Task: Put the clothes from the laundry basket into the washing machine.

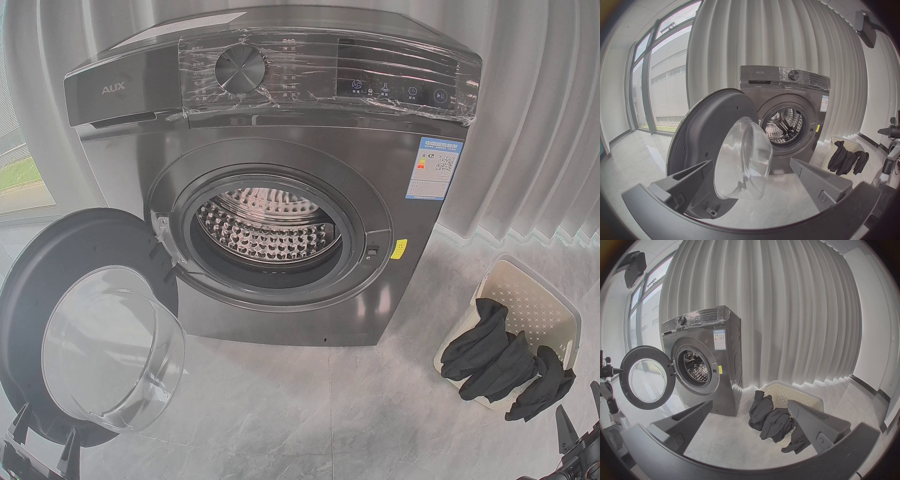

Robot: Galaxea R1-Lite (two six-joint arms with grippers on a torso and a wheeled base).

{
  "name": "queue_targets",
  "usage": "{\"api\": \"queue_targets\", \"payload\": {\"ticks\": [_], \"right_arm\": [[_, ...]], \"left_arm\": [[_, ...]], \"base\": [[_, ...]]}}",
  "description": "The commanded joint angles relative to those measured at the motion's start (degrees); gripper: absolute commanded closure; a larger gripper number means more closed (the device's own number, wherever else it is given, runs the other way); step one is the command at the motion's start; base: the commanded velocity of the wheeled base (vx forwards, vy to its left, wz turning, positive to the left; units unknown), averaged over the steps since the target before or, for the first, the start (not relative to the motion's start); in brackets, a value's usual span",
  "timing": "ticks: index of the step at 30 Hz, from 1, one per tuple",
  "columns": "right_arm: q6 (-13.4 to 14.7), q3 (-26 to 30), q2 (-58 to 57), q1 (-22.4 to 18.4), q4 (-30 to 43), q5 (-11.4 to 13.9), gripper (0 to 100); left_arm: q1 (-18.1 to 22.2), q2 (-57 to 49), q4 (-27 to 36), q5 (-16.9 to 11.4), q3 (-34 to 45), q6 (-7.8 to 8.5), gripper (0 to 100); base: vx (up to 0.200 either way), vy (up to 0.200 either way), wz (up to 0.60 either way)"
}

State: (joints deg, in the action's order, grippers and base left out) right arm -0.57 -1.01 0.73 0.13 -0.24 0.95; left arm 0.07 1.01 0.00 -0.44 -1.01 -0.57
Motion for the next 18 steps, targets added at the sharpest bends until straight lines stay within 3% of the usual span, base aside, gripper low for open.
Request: {"api": "queue_targets", "payload": {"ticks": [1,8,18], "right_arm": [[-0.04,1.01,-0.73,0.13,-0.02,0.19,0],[0.22,1.01,-0.73,0.13,-0.11,0.19,0],[-0.04,1.01,-0.73,0.13,-0.02,0.28,0]], "left_arm": [[0.01,-0.84,0.00,0.00,0.92,-0.04,0],[0.01,-0.84,0.00,0.00,0.92,-0.04,0],[0.01,-0.84,0.00,0.00,0.92,-0.04,0]], "base": [[0.000,0.000,0.00],[0.000,0.000,-0.51],[0.000,0.000,0.00]]}}
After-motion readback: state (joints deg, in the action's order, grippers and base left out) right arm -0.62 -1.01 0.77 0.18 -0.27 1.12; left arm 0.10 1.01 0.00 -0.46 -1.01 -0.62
